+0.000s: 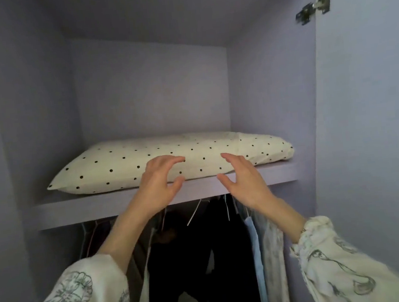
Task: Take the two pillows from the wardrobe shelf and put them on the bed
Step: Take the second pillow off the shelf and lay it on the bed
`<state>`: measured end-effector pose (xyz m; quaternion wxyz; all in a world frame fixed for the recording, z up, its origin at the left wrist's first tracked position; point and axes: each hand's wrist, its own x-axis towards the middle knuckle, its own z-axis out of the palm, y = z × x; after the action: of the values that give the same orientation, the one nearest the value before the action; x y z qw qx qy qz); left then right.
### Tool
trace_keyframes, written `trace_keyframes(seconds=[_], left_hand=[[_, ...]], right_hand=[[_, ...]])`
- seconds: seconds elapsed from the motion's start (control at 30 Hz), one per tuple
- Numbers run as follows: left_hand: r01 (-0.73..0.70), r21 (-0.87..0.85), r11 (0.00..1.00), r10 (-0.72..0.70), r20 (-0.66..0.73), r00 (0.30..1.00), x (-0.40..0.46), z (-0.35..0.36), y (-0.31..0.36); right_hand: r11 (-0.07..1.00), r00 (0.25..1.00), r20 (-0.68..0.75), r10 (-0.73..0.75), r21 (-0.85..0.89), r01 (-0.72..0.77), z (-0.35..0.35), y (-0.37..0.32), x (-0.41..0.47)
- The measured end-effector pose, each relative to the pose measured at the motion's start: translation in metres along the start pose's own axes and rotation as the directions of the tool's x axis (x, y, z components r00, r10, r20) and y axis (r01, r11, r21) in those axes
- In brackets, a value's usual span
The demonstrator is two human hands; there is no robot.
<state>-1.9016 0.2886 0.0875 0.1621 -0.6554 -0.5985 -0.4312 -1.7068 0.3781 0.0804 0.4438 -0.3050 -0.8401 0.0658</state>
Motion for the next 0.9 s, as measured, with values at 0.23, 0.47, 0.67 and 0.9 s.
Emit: trace_keyframes(seconds=[0.23, 0.47, 0.67, 0.9], left_hand=[[0.070, 0.490, 0.869, -0.149, 0.123, 0.981, 0.052, 0.004, -0.071], [0.055, 0.713, 0.699, -0.146, 0.067, 0.987, 0.090, 0.003, -0.109], [0.067, 0.699, 0.712, -0.079, -0.015, 0.997, 0.086, 0.009, -0.114], [0.127, 0.691, 0.712, -0.097, -0.082, 0.992, 0.064, 0.011, -0.073]], right_hand=[[0.925, 0.970, 0.169, -0.175, -0.309, 0.221, 0.052, 0.024, 0.098], [0.871, 0.930, 0.278, -0.242, -0.359, 0.334, 0.095, 0.050, 0.158], [0.837, 0.930, 0.069, -0.362, -0.415, 0.357, 0.120, 0.062, 0.158], [0.873, 0.927, 0.047, -0.372, -0.322, 0.367, 0.105, 0.060, 0.136]])
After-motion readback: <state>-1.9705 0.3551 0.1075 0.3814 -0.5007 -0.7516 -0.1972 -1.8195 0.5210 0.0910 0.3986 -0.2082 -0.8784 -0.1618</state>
